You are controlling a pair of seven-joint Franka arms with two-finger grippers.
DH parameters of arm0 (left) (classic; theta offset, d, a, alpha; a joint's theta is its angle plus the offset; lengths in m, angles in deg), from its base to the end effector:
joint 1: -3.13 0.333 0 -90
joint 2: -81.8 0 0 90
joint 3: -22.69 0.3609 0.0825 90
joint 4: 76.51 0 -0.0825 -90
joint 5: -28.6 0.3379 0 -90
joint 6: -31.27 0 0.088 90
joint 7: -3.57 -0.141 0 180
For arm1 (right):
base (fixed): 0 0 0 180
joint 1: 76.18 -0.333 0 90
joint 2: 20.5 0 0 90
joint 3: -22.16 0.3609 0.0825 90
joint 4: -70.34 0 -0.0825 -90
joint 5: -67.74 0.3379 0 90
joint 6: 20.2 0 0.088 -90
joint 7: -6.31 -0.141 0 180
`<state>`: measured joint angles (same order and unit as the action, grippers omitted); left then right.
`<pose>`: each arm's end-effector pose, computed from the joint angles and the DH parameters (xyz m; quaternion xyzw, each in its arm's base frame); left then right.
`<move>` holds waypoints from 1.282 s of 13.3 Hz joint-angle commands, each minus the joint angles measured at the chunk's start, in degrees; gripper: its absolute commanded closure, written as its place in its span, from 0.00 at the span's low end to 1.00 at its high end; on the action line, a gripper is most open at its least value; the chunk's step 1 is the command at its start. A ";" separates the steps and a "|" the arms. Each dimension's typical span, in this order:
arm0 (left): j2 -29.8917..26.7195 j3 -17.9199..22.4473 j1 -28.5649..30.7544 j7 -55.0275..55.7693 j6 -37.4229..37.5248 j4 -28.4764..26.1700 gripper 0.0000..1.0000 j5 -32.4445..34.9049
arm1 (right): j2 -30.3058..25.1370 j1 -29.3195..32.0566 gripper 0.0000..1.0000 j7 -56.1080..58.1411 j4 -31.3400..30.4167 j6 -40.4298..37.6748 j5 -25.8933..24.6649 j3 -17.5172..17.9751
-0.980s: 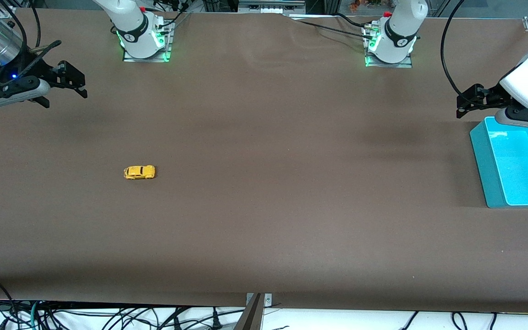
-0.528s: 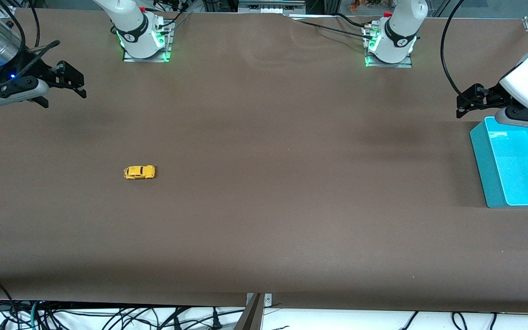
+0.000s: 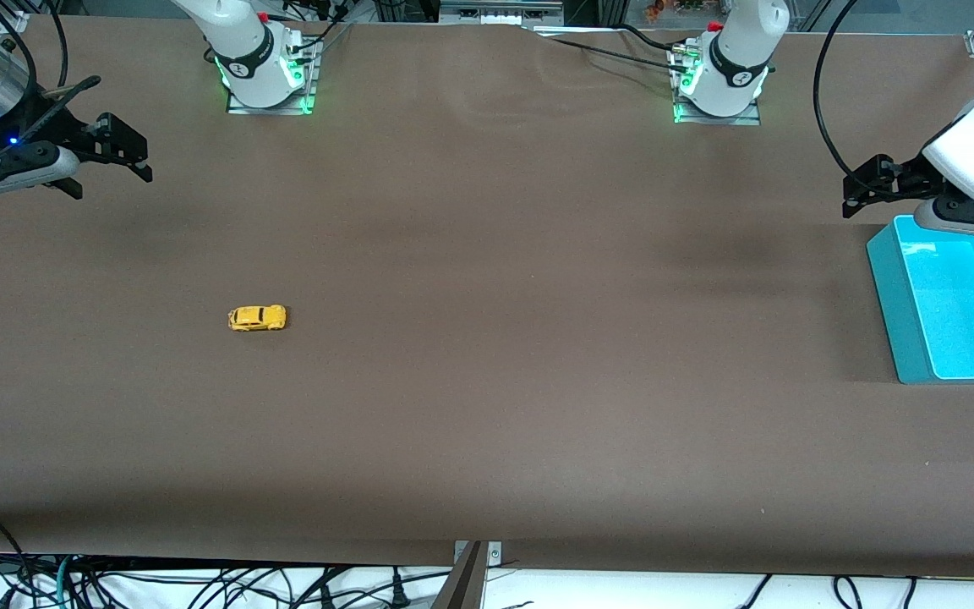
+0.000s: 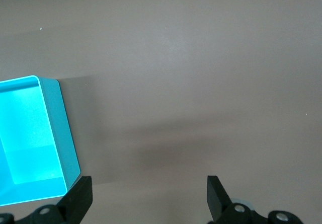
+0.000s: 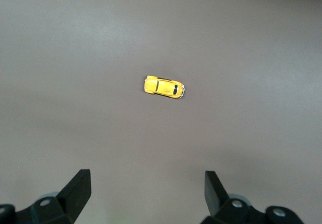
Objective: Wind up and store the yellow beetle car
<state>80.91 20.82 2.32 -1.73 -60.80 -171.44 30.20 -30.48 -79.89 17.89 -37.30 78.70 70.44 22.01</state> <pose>0.5025 -0.0198 0.6097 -0.9973 0.0703 0.0175 0.0138 0.4544 0.0341 0.6005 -0.9914 -0.1283 -0.0124 0.0227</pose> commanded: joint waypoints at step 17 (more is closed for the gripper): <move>3.35 -0.50 -0.51 0.29 1.99 5.28 0.00 -0.20 | 1.10 -1.04 0.00 0.03 1.29 -0.37 0.11 -1.96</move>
<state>83.22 20.66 2.25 -1.73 -60.30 -168.36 30.20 -30.01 -80.15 17.91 -37.28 78.99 70.42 20.72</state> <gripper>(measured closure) 0.000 0.000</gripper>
